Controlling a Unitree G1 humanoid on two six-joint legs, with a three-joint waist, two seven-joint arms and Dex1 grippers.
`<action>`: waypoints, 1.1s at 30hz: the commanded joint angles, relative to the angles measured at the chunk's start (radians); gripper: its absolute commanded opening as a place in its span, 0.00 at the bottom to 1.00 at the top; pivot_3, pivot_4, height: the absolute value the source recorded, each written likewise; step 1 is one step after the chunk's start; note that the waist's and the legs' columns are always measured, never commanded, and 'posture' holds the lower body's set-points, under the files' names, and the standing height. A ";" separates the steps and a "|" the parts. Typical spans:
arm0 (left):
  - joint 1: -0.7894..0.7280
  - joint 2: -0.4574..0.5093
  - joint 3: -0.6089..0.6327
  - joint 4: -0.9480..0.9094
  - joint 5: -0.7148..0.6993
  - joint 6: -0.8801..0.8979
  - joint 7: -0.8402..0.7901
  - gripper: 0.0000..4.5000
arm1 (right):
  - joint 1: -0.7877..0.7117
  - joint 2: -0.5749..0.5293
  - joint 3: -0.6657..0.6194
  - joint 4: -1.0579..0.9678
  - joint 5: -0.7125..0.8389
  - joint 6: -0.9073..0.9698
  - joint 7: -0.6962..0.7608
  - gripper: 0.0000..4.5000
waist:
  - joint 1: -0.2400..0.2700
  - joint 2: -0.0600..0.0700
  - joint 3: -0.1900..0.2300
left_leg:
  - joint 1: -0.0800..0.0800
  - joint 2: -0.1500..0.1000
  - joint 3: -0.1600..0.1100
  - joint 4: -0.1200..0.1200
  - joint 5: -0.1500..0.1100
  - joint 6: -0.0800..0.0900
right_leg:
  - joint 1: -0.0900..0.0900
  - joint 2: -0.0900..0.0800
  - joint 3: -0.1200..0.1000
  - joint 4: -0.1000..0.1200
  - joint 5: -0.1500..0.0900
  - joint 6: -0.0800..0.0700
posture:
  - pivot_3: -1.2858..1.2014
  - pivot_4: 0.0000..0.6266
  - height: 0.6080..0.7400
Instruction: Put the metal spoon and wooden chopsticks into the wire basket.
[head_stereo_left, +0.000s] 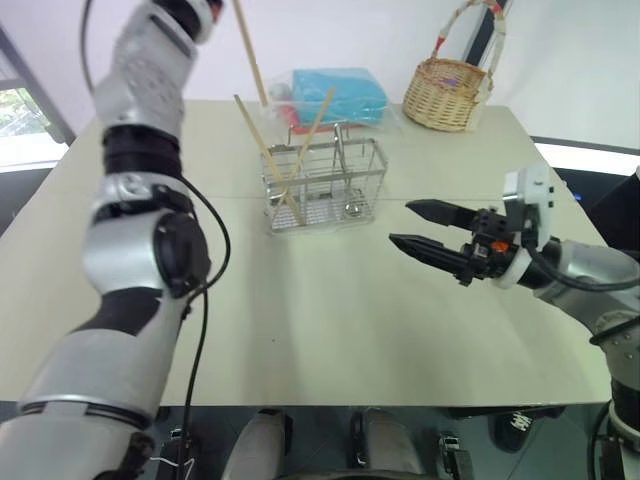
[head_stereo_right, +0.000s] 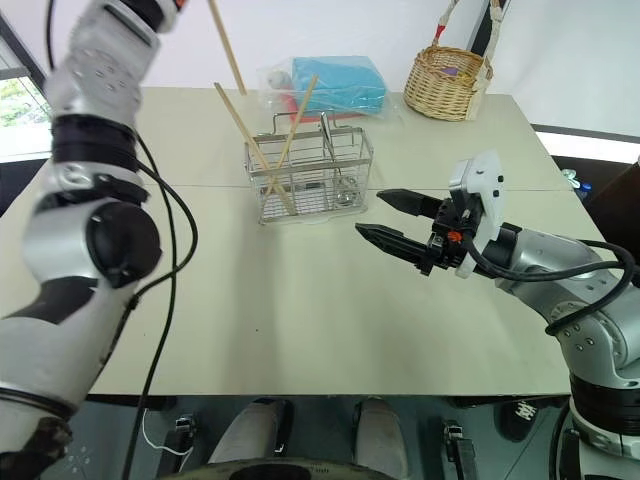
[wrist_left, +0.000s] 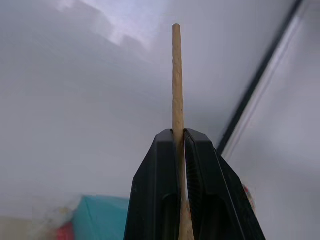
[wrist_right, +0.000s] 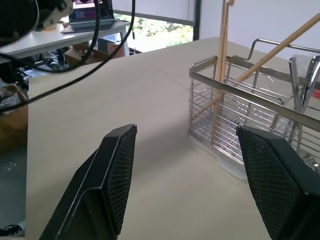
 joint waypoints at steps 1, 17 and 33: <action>0.057 -0.033 -0.080 -0.145 0.032 -0.007 -0.030 0.02 | 0.006 0.002 -0.043 -0.037 0.017 -0.018 -0.020 0.73 | 0.000 0.000 0.000 | 0.000 0.000 0.000 0.000 0.000 0.000 | 0.000 0.000 0.000 0.000 0.000 0.000 | 0.52 0.24 0.40; 0.327 -0.113 -0.156 -0.409 0.049 0.025 0.017 0.99 | -0.022 -0.021 -0.068 0.004 0.019 -0.015 -0.031 0.73 | 0.003 0.001 0.000 | 0.000 0.000 -0.001 0.000 0.000 0.001 | 0.001 0.000 0.000 -0.001 0.000 0.000 | 0.52 0.24 0.40; 0.577 0.634 -0.268 -0.741 0.012 0.243 -0.707 0.99 | -0.141 -0.121 -0.040 0.251 -0.138 -0.102 0.131 0.73 | -0.021 0.010 0.000 | 0.002 0.003 0.000 -0.001 0.000 0.001 | 0.000 0.004 0.003 -0.001 0.000 -0.001 | 0.52 0.24 0.40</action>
